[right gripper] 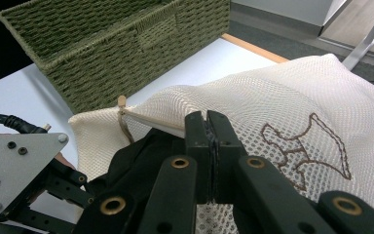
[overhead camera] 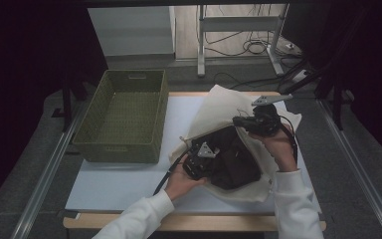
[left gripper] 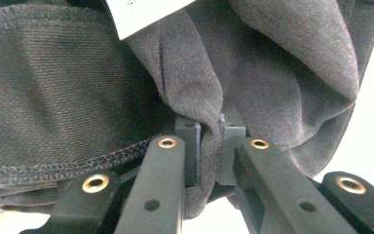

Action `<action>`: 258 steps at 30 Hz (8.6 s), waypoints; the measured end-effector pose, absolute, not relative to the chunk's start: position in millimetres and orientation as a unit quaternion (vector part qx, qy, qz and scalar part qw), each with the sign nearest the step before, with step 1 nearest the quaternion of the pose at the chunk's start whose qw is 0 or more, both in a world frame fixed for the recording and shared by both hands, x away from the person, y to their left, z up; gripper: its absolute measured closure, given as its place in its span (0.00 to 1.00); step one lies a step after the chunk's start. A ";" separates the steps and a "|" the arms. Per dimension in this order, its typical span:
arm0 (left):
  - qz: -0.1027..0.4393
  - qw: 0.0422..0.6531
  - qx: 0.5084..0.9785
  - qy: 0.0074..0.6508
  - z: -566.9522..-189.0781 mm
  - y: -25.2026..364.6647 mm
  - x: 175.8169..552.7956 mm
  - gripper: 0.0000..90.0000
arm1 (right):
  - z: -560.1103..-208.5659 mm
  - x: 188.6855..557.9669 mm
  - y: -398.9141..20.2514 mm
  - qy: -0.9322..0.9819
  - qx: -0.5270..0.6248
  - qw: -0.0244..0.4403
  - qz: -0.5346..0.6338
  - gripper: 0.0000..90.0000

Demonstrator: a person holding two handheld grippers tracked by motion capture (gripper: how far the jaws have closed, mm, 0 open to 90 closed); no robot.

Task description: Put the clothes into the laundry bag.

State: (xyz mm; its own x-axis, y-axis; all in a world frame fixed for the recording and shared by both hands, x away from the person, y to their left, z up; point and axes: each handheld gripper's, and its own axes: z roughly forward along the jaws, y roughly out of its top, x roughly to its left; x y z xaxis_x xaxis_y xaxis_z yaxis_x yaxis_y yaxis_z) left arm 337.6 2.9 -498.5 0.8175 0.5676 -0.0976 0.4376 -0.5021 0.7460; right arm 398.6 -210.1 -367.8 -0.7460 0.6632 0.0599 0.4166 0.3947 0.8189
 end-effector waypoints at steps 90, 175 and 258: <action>0.151 0.416 0.842 0.308 -497.5 -27.2 384.0 0.85 | -366.2 398.6 -214.4 0.820 0.326 0.134 0.452 0.99; 0.143 0.406 0.855 0.290 -516.7 -50.8 396.6 1.00 | -365.8 399.1 -217.9 0.817 0.329 0.130 0.455 0.99; 0.088 0.450 0.808 0.369 -514.6 127.7 286.9 0.98 | -482.0 379.1 -177.4 0.898 0.326 0.036 0.292 0.98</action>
